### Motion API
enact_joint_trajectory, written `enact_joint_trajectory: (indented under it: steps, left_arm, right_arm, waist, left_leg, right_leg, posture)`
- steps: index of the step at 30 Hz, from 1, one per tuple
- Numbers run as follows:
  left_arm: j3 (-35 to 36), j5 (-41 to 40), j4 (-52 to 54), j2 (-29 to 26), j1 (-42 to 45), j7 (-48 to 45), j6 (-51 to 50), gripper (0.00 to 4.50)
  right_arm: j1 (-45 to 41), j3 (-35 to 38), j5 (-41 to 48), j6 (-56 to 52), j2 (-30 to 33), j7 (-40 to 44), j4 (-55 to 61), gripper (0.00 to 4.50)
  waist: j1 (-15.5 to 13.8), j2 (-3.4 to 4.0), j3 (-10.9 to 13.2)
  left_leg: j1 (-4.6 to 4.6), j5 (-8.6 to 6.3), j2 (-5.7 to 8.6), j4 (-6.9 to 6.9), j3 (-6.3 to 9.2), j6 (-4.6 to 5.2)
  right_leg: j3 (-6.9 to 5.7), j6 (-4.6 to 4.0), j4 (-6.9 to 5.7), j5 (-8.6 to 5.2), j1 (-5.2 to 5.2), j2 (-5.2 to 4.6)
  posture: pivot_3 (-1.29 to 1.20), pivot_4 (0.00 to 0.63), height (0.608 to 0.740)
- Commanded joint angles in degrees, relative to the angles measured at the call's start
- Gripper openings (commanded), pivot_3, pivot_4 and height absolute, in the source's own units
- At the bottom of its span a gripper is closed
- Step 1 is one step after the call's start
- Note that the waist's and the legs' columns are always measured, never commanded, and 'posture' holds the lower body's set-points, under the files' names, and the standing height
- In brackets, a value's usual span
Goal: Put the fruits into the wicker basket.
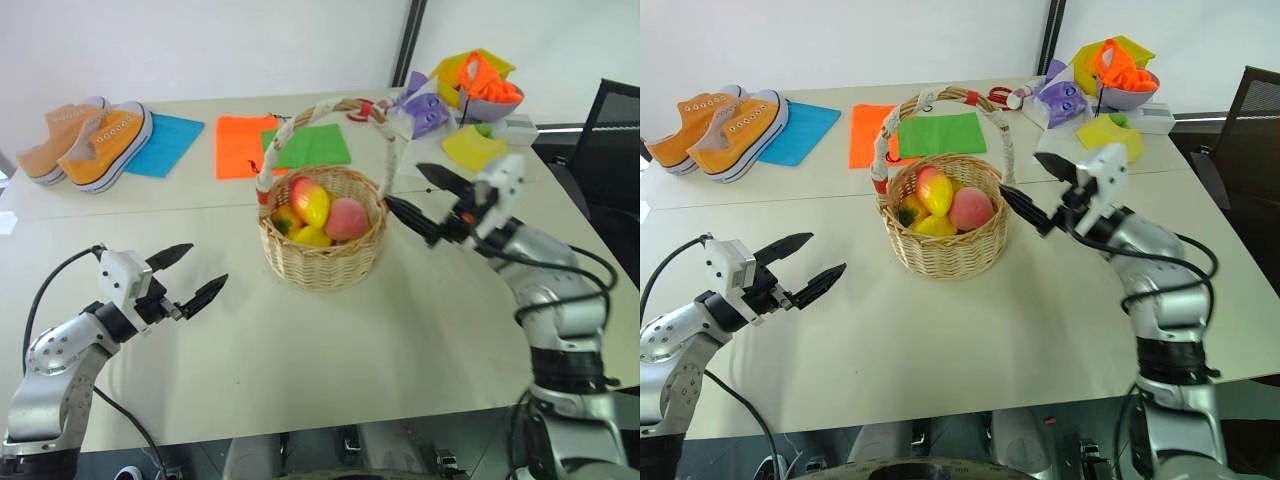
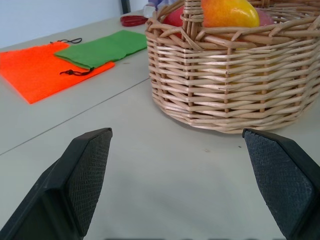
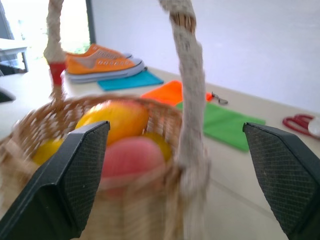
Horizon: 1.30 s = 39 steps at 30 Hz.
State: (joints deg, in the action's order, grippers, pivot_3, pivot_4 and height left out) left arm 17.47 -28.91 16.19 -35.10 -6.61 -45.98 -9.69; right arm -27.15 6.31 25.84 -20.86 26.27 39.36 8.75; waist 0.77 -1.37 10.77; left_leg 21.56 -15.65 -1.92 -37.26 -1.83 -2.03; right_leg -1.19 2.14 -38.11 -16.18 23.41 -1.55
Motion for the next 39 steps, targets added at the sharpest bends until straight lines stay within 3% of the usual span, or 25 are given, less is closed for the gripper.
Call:
enact_joint_trajectory:
  steps: [1, 3, 6, 10, 13, 22, 28, 33, 39]
  left_arm:
    - [-0.18, -0.07, 2.93, 0.22, 0.28, 0.14, 0.87, 4.50]
    - [-0.57, -0.04, 3.86, 0.63, 0.25, 0.70, 0.57, 4.50]
    - [-0.27, -0.44, 5.01, 0.89, -0.14, 1.44, -0.04, 4.50]
    - [-0.18, -0.31, 5.04, 1.08, -0.96, 1.48, 0.26, 4.50]
    - [-0.45, -0.75, 5.31, 1.38, -0.86, 0.82, 0.92, 4.50]
    - [-4.72, -2.18, 4.70, 2.87, 4.03, -0.28, -1.15, 4.50]
    - [-9.93, -3.56, 2.84, 4.79, 10.66, -2.50, -3.23, 4.50]
    - [-14.41, -4.72, 1.72, 6.46, 15.80, -5.66, -5.13, 4.50]
    - [-16.21, -5.61, -1.55, 5.60, 19.21, -10.36, -6.85, 4.50]
  right_arm:
    - [-5.17, -2.45, -4.45, 0.59, -2.11, -4.52, -4.55, 4.44]
    - [-7.12, -2.67, -5.46, 1.41, -3.51, -5.78, -7.92, 4.44]
    - [-7.48, -2.59, -5.08, 0.73, -3.90, -5.31, -9.31, 3.60]
    - [-7.10, -1.63, -4.83, 1.00, -3.52, -5.44, -9.09, 1.72]
    - [-6.22, -1.06, -4.76, 0.53, -2.79, -5.45, -8.02, 0.06]
    - [-0.92, 11.32, -3.60, 0.40, 4.71, -9.92, -6.89, 0.02]
    - [11.34, 23.85, -2.37, -0.13, 12.94, -9.35, -3.91, 0.02]
    - [19.36, 31.31, 0.28, -1.97, 13.62, -10.89, 0.70, 0.02]
    - [22.81, 30.63, -1.63, -0.46, 11.97, -14.71, 3.97, 0.02]
  waist:
    - [-0.15, -0.01, 0.00]
    - [-0.19, -0.03, -0.02]
    - [-0.15, -0.03, -0.02]
    - [0.21, -0.03, -0.02]
    - [0.14, -0.03, -0.02]
    - [-0.87, -0.03, -0.02]
    - [-1.55, 0.06, -0.06]
    - [-1.26, 0.12, -0.09]
    - [-0.12, 0.16, -0.11]
  left_leg:
    - [0.01, 0.00, 0.01, 0.00, 0.00, 0.00]
    - [0.04, 0.00, 0.04, 0.01, 0.02, 0.00]
    - [0.10, -0.01, 0.06, 0.04, 0.02, 0.02]
    - [0.15, -0.02, 0.03, 0.06, 0.01, 0.03]
    - [0.09, -0.02, 0.02, 0.08, 0.01, 0.03]
    - [0.24, -0.02, 0.12, 0.00, 0.01, 0.03]
    - [0.30, -0.03, 0.10, 0.02, 0.06, 0.04]
    - [0.21, -0.03, 0.10, 0.01, 0.05, 0.05]
    - [-0.01, -0.03, 0.08, 0.02, -0.03, 0.05]
  right_leg:
    - [0.00, 0.00, 0.01, 0.00, 0.00, -0.01]
    - [-0.01, 0.02, 0.03, 0.01, 0.00, -0.06]
    - [-0.01, 0.03, 0.06, 0.02, 0.03, -0.10]
    - [-0.01, 0.03, 0.04, 0.02, 0.11, -0.09]
    - [-0.01, 0.03, 0.02, 0.02, 0.09, -0.06]
    - [-0.02, 0.13, 0.12, 0.08, 0.08, -0.16]
    - [-0.03, 0.17, 0.19, 0.07, 0.08, -0.04]
    - [-0.01, 0.18, 0.18, 0.08, 0.02, 0.01]
    - [0.17, 0.20, 0.14, 0.06, -0.09, 0.14]
  posture:
    - [0.00, 0.150, 0.740]
    - [0.00, 0.150, 0.740]
    - [0.00, 0.150, 0.740]
    - [0.00, 0.150, 0.740]
    - [0.00, 0.150, 0.740]
    - [0.00, 0.150, 0.740]
    - [0.00, 0.150, 0.740]
    - [0.00, 0.150, 0.740]
    - [0.00, 0.150, 0.740]
